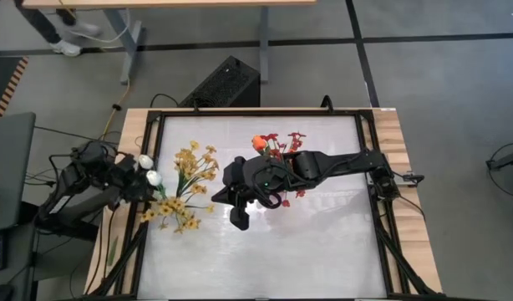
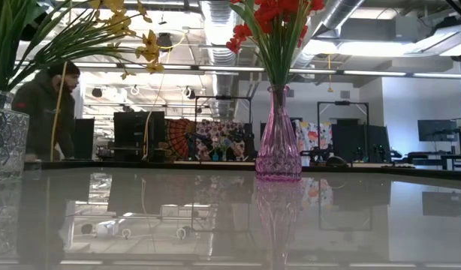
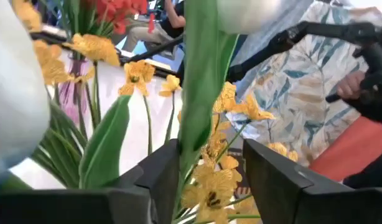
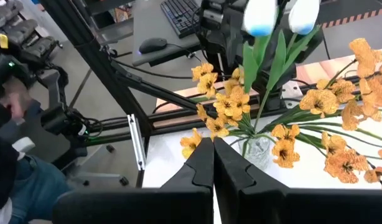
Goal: Sort flowers into vase by color
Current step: Put the white flower into the transparent vase, then return to Home Position
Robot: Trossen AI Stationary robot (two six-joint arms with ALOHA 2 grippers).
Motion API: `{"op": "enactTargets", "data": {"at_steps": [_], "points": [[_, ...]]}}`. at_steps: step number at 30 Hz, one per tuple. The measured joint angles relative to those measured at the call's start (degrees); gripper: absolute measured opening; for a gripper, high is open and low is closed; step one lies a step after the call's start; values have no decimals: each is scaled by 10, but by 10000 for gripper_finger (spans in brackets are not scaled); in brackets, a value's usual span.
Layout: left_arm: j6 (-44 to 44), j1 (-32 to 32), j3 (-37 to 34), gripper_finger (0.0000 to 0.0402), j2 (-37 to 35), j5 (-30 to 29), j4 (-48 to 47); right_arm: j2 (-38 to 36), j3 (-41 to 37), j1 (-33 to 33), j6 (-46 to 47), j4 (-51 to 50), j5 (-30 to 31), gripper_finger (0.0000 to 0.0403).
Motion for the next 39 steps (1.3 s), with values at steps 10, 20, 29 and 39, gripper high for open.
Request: {"op": "enactTargets", "data": {"at_steps": [10, 20, 29, 39], "points": [[-114, 0, 14, 174, 23, 105, -33, 0, 0, -15, -2, -42, -7, 27], [-190, 0, 35, 174, 28, 197, -16, -3, 0, -32, -8, -44, -59, 27], [-249, 0, 107, 174, 28, 167, 64, -33, 2, -23, -19, -66, -61, 27], [-236, 5, 133, 131, 26, 182, -92, -57, 2, 82, 45, -178, -20, 26]]}}
